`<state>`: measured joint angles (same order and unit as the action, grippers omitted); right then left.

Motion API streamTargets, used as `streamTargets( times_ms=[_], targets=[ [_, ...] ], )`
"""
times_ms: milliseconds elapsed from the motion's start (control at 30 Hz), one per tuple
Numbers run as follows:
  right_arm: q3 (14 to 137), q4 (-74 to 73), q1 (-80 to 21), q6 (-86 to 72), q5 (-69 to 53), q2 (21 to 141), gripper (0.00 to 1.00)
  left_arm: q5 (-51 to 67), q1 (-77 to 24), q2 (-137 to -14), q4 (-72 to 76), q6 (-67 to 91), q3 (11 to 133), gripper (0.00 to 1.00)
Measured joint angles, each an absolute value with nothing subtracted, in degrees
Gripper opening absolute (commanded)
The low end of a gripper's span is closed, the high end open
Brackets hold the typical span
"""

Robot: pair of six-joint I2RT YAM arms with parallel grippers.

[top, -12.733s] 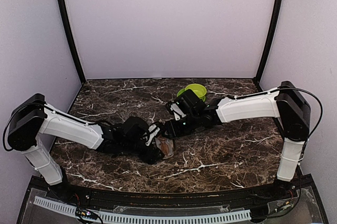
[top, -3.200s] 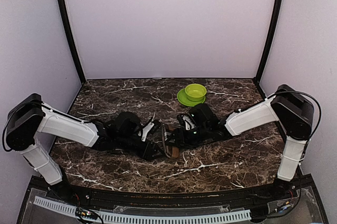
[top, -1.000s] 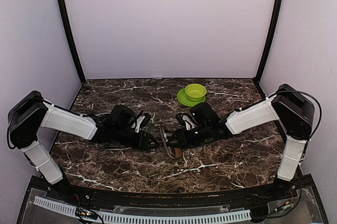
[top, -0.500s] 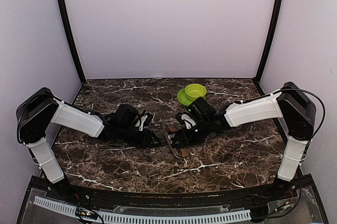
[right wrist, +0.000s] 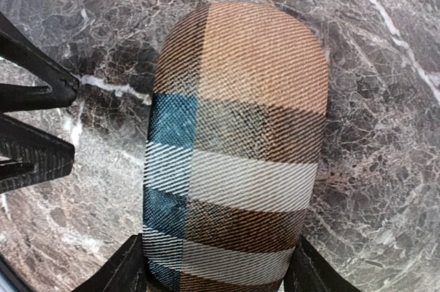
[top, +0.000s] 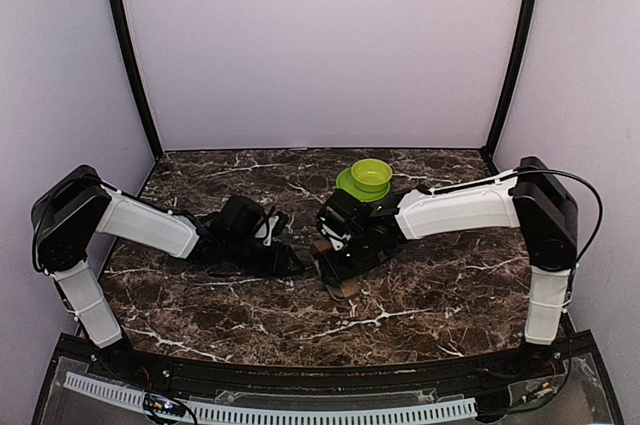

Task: Organize the sunglasses
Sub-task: Adjust the case with sunglasses at the center of the board.

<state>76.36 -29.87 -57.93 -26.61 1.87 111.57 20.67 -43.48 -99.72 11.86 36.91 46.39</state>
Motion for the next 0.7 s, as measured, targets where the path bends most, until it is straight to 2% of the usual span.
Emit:
streamTargets(
  times_ms=[233, 367, 467, 600, 700],
  targets=[
    [78.63, -32.45, -59.46, -26.63, 6.15, 112.99, 0.44, 18.09, -43.48, -98.56, 10.17, 36.62, 46.22, 0.45],
    [79.07, -32.95, -59.99, -26.63, 7.92, 113.3, 0.57, 17.41, -43.48, -98.24, 9.98, 36.62, 46.04, 0.45],
    [79.07, -32.88, -60.01, -26.63, 7.99, 113.27, 0.71, 17.19, -43.48, -98.24, 9.74, 36.62, 45.98, 0.45],
    [78.83, -32.4, -60.01, -26.68, 7.49, 113.25, 0.81, 17.02, -43.48, -98.24, 9.74, 36.6, 45.98, 0.45],
    [77.89, -32.36, -59.92, -26.83, 6.92, 113.25, 0.84, 16.91, -43.48, -98.21, 9.74, 36.6, 45.98, 0.45]
  ],
)
